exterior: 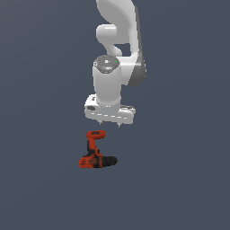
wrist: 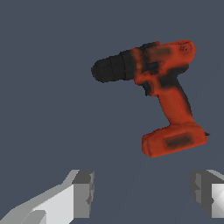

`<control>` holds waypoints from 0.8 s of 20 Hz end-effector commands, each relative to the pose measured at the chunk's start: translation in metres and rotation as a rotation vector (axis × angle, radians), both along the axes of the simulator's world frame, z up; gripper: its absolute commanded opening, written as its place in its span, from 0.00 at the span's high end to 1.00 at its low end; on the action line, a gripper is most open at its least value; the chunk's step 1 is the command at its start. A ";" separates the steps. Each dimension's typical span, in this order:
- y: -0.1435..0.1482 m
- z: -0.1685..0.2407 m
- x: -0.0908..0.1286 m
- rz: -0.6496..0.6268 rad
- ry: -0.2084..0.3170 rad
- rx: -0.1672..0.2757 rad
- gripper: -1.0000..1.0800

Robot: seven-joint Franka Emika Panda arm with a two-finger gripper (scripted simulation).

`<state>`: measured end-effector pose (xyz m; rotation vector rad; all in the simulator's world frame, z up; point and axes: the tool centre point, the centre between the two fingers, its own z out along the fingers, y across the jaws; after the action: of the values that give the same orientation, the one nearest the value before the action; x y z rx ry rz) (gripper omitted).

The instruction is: Pick up the object and move it to a goal position.

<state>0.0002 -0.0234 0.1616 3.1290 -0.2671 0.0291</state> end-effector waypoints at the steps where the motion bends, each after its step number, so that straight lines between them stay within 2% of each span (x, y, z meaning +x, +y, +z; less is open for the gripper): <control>1: -0.002 -0.006 0.000 -0.053 -0.004 -0.001 0.19; 16: -0.019 -0.047 -0.002 -0.473 -0.046 -0.017 0.19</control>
<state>-0.0017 -0.0405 0.1188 2.9845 -0.9212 0.0918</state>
